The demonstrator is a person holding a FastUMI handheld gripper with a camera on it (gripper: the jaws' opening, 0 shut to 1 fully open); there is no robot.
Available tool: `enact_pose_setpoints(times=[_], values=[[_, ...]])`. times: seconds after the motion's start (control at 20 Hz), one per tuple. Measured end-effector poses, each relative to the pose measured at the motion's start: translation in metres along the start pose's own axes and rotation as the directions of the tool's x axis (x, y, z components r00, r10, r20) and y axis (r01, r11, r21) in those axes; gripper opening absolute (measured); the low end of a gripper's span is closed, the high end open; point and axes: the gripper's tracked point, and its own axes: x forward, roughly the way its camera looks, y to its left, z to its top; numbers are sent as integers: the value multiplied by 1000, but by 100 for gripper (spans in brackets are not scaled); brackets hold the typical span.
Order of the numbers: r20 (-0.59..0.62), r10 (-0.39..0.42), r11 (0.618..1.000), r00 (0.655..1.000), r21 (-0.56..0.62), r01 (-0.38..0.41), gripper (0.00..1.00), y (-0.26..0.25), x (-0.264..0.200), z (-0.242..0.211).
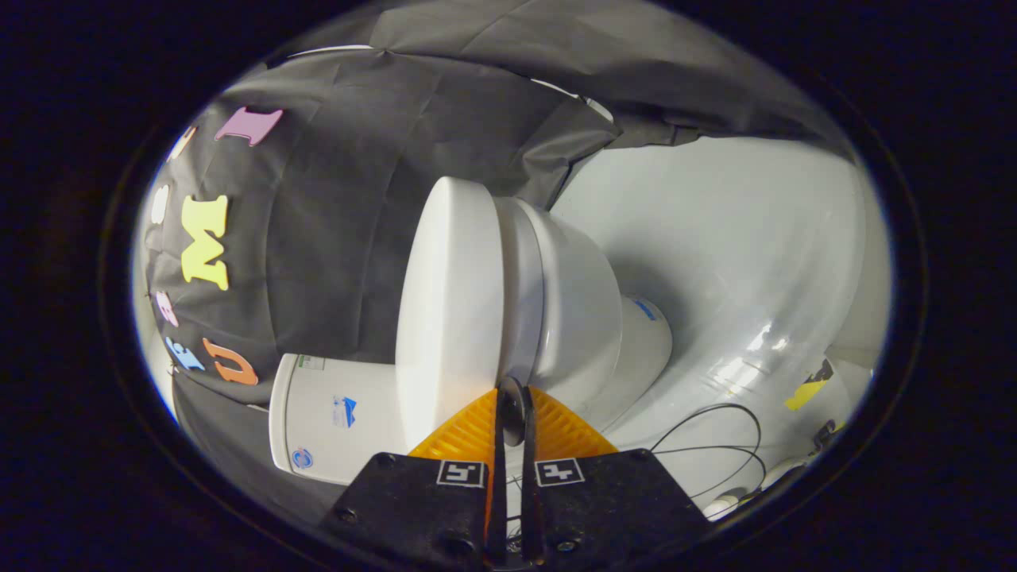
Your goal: Open the toilet lid.
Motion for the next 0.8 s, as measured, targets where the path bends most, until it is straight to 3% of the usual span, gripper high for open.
enact_pose_setpoints(times=[0.45, 0.8], values=[[-30, 22, 995, 999, 101, -19, 6, 8, -3, 1], [-8, -25, 1000, 1000, -14, 25, 7, 15, -8, 2]])
